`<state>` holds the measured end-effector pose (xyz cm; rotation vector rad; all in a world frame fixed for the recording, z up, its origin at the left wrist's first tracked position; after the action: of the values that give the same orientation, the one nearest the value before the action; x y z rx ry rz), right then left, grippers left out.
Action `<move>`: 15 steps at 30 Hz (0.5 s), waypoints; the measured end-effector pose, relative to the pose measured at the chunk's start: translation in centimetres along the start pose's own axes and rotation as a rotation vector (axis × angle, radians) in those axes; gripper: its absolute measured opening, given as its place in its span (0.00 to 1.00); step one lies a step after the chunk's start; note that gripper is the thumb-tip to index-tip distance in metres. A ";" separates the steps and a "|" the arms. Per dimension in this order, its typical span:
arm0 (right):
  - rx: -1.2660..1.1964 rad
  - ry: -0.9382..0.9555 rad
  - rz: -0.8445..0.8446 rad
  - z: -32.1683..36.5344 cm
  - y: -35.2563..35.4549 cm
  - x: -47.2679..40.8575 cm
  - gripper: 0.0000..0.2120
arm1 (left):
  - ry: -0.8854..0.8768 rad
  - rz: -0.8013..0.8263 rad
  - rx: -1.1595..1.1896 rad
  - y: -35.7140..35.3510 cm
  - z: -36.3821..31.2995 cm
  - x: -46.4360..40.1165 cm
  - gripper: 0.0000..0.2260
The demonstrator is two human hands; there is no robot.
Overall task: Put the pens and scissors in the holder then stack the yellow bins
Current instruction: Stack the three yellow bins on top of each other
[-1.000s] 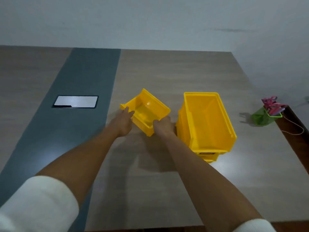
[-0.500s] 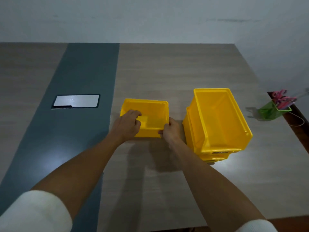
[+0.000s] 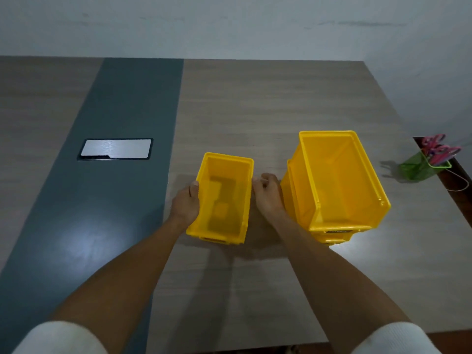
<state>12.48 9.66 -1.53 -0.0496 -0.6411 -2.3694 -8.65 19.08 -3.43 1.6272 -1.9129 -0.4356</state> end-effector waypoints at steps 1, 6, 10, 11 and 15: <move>-0.034 -0.023 0.057 -0.5 -0.3 1.0 0.15 | 0.040 -0.016 0.043 -0.3 0.0 0.2 0.24; -0.188 -0.142 0.257 -2.0 -1.1 4.3 0.18 | 0.266 0.112 0.393 -1.5 0.4 0.7 0.21; -0.199 -0.073 0.202 0.6 -1.3 3.8 0.19 | 0.297 0.131 0.588 -1.8 2.6 -1.5 0.31; -0.230 -0.074 0.185 1.6 -1.2 3.5 0.18 | 0.278 0.129 0.618 -1.8 2.8 -2.4 0.34; -0.388 -0.017 0.177 7.4 0.4 3.0 0.16 | 0.134 0.093 0.760 2.8 -6.0 -0.2 0.24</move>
<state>9.44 10.96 5.75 -0.2846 -0.1674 -2.2884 -7.09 20.59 2.84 1.9275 -2.1696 0.4963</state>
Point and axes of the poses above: each hand's wrist, its own x-axis away from the middle knuckle, its own y-axis out of the back of the hand, z = x × y, the point moved 3 cm from there along -x, towards the middle knuckle, and after that the axes turned 10 degrees about -z, right-handed, at the moved point
